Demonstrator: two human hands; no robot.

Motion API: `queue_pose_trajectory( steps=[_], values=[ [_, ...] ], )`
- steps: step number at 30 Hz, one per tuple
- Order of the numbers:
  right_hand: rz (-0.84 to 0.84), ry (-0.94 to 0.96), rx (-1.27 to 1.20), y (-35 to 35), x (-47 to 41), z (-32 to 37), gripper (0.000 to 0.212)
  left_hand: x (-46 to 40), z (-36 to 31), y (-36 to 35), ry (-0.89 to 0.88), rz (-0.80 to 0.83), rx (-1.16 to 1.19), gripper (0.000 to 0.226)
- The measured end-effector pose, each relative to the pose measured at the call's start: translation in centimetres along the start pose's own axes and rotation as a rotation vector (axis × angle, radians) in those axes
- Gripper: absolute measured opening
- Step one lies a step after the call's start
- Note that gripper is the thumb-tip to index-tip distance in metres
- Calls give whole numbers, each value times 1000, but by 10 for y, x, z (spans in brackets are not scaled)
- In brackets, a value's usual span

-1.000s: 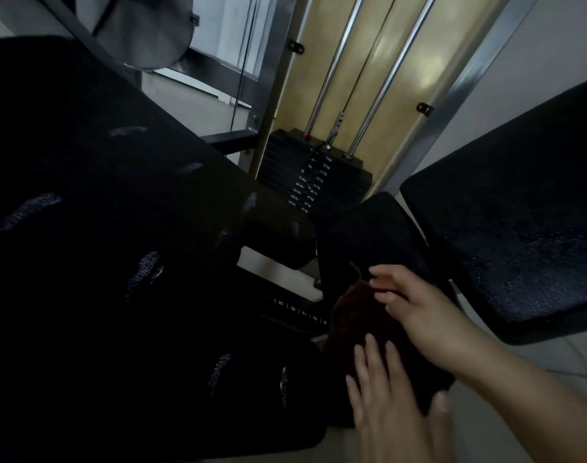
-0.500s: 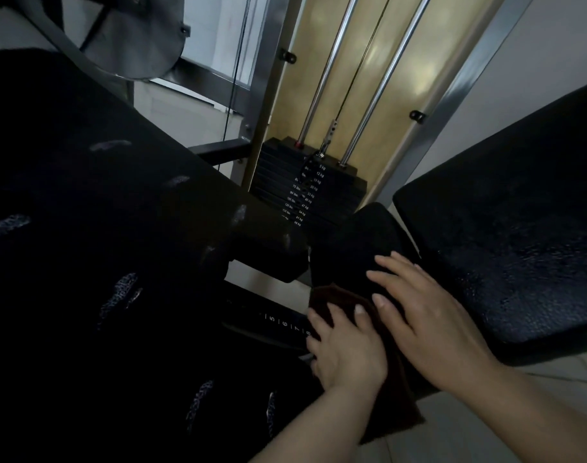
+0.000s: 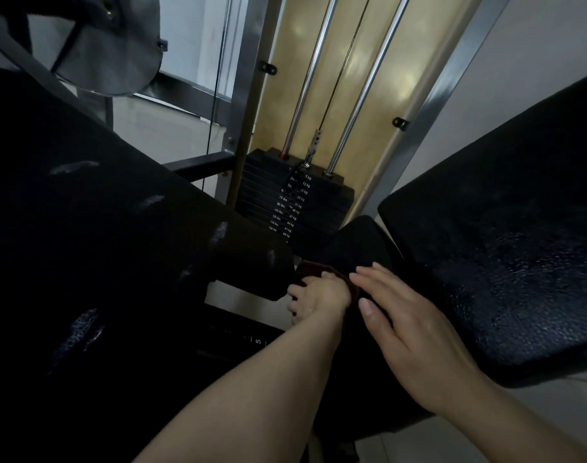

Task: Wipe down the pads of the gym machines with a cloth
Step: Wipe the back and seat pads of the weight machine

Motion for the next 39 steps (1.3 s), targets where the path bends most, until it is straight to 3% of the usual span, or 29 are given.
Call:
queue_pose_trajectory(
  steps=[8, 15, 19, 24, 28, 31, 33, 35, 39],
  values=[
    [-93, -39, -167, 3, -1, 2, 60, 9, -7, -9, -34, -39, 17, 44],
    [-59, -130, -204, 2, -2, -2, 71, 1, -48, 4, -309, -51, 292, 47],
    [-78, -239, -242, 8, -5, 1, 53, -2, -51, 9, -325, -27, 437, 47],
    [-56, -394, -258, 9, -33, 6, 44, 6, -49, 2, -324, 292, 698, 59],
    [-137, -545, -353, 0, -87, 2, 45, 23, -44, 30, -142, 602, 881, 35],
    [-93, -647, -472, -26, -116, -2, 42, 4, -35, 37, -35, 718, 982, 65],
    [64, -671, -326, -50, -122, -2, 50, -8, -29, 46, 38, 702, 1102, 81],
    [222, -567, -51, -70, -119, 0, 56, -15, -24, 56, 104, 656, 1191, 85],
    [331, -265, 542, -93, -102, -6, 62, -27, -22, 70, 53, 542, 1013, 73]
  ],
)
Point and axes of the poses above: each hand's wrist, its own x-axis away from the middle knuckle, its own y-axis out of the back of the hand, z = x × y, the point moved 3 cm from there along -x, towards the middle knuckle, and after that the axes turned 10 degrees about -z, right-handed, at the moved point
